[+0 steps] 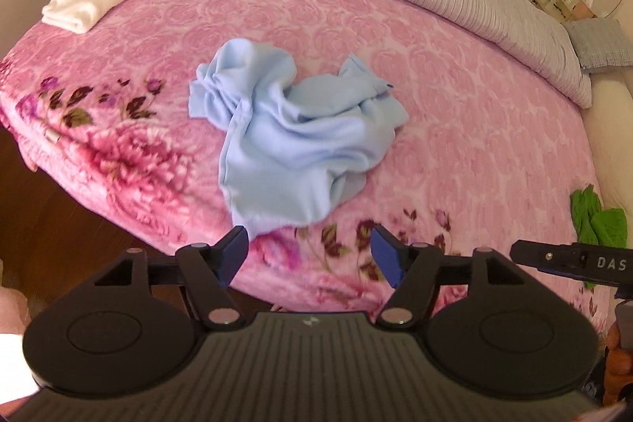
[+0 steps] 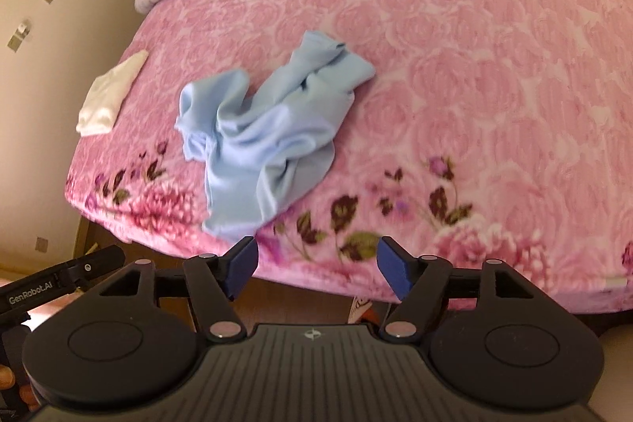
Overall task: Fold clothes
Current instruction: 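Lower both open tools toward the crumpled sweatshirt on the bedspread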
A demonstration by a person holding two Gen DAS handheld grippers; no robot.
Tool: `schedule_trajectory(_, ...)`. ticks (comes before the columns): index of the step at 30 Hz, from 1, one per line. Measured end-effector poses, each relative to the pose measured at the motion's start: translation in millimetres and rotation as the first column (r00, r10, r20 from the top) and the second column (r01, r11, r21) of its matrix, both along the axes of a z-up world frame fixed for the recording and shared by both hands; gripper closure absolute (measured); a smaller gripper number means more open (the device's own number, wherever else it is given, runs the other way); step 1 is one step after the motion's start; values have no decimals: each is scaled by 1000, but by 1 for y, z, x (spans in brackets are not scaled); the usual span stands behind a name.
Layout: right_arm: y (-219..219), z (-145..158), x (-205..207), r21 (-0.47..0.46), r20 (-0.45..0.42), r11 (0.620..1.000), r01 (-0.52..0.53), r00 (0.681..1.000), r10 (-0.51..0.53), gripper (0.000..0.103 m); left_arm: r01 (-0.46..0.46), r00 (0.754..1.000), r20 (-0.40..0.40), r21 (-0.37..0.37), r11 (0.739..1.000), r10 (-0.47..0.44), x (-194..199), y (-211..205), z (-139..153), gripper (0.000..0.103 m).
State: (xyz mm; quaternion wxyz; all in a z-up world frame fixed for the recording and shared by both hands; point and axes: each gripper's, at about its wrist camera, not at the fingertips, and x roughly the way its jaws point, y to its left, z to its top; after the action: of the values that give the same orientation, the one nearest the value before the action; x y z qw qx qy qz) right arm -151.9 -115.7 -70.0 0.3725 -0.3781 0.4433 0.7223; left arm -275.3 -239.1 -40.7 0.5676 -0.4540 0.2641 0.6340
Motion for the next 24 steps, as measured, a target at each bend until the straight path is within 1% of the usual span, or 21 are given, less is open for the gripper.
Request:
schedule_trajectory(5,-26,-1,7,-6,3,1000,-24,1000,24,31,3,1000,-12,0,1000,-3,5,-28,4,37)
schedule_trajectory(11,-39,6,14,18,-4,1000,-14,1000,14,29,16,1000,-17,22,1000,-15,11,-43,12,36)
schedule_trajectory(18,-40,12,5,40,-3,999,-28,1000,28,28,15,1000,-11,45,999,-15,5,-47,16,34)
schedule_trajectory(24,-35,15,-13,57,5,998,-29,1000,29,27,5,1000,7,51,999,-5,-16,-40,14,33)
